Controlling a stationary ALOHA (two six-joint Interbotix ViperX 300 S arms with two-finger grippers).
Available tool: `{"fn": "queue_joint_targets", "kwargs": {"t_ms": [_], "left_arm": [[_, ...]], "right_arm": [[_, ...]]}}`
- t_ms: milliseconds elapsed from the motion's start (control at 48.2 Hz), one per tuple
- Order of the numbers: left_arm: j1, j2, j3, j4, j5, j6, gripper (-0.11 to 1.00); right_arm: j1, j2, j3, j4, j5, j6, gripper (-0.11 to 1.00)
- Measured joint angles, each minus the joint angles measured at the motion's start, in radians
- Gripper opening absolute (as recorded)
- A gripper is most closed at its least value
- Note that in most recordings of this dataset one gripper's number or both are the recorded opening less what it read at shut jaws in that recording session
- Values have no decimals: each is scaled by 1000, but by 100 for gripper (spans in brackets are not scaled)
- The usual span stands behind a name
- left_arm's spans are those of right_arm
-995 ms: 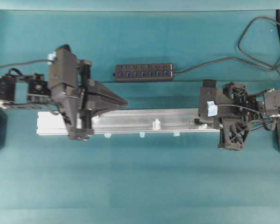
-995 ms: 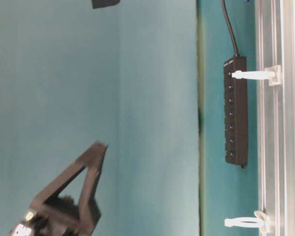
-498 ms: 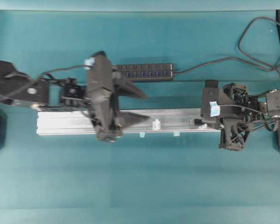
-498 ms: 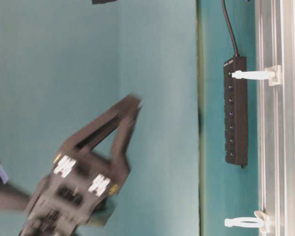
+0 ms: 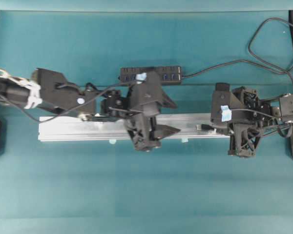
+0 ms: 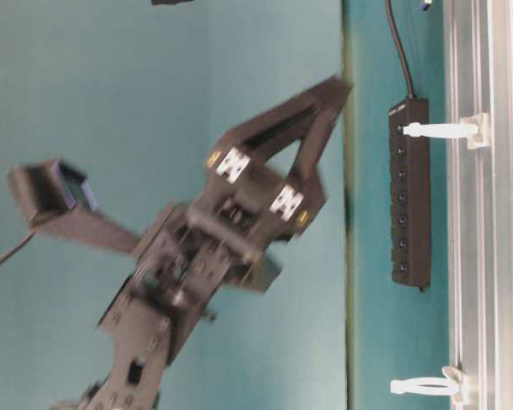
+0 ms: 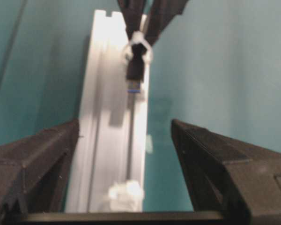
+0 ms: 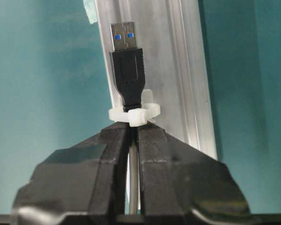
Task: Pass the USB cable through three rings with both arms.
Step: 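Swing the left gripper over to the plug beyond the right ring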
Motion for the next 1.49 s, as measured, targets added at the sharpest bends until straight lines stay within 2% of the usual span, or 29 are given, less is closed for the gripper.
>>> {"fn": "queue_joint_targets", "kwargs": {"t_ms": [456,1493], "left_arm": [[-2,143,-146,0,12,43,86],[-9,268,-242,0,28,35,85]], "right_arm": [[0,0,2,0,-11,0,-8],[0,0,2,3,-29,0,-8]]}}
